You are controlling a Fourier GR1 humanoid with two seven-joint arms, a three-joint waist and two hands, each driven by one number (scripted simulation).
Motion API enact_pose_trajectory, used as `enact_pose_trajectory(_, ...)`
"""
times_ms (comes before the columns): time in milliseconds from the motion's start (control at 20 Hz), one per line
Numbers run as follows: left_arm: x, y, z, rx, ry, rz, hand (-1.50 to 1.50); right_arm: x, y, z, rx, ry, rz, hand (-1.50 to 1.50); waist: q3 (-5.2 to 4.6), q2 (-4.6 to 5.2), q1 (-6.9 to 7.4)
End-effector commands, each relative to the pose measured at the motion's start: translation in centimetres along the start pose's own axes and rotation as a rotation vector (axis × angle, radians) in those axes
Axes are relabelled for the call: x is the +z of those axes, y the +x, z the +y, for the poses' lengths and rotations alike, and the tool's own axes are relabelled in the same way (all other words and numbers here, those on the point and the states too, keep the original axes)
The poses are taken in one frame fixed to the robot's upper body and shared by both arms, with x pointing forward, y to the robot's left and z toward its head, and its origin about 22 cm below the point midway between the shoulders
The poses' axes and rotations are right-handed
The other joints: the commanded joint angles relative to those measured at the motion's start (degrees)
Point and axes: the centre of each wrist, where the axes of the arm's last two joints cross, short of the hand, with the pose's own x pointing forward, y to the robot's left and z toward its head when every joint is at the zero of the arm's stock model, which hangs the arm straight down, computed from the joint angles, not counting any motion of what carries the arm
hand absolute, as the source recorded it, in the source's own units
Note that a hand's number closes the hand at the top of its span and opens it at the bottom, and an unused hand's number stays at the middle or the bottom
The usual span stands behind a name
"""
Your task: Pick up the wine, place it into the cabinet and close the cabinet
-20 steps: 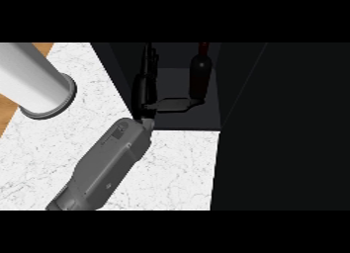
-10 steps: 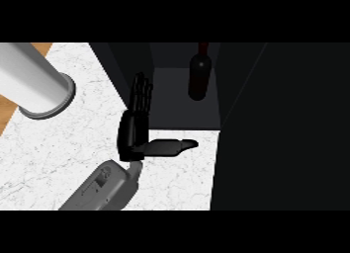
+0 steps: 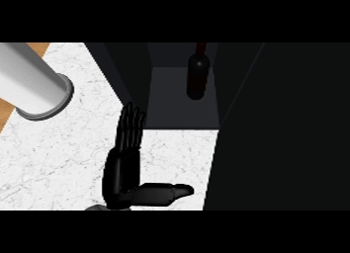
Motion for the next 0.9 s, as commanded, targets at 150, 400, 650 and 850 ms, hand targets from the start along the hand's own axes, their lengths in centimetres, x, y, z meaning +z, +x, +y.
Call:
enact_pose_trajectory(150, 3.4, 1.8, 2.7, -0.043, 0.021, -0.007, -1.50, 1.8, 2.9, 2.2, -0.051, 0.350, 0.026, 1.50, -0.09, -0.10, 0.66)
enact_pose_trajectory(400, 5.9, 3.5, 4.0, -0.015, 0.019, 0.002, -1.50, 2.2, 3.8, 3.0, -0.079, 0.440, -0.015, 1.50, -0.09, 0.05, 0.67)
enact_pose_trajectory(650, 5.6, 5.5, 7.8, -0.066, 0.032, -0.023, -1.50, 1.8, 4.0, 4.6, -0.069, 0.456, -0.054, 1.50, -0.24, -0.18, 0.72)
enact_pose_trajectory(850, 5.6, 7.2, 9.5, -0.059, 0.052, -0.035, -1.50, 0.9, 3.9, 5.0, -0.100, 0.461, -0.055, 1.50, -0.35, -0.07, 1.64)
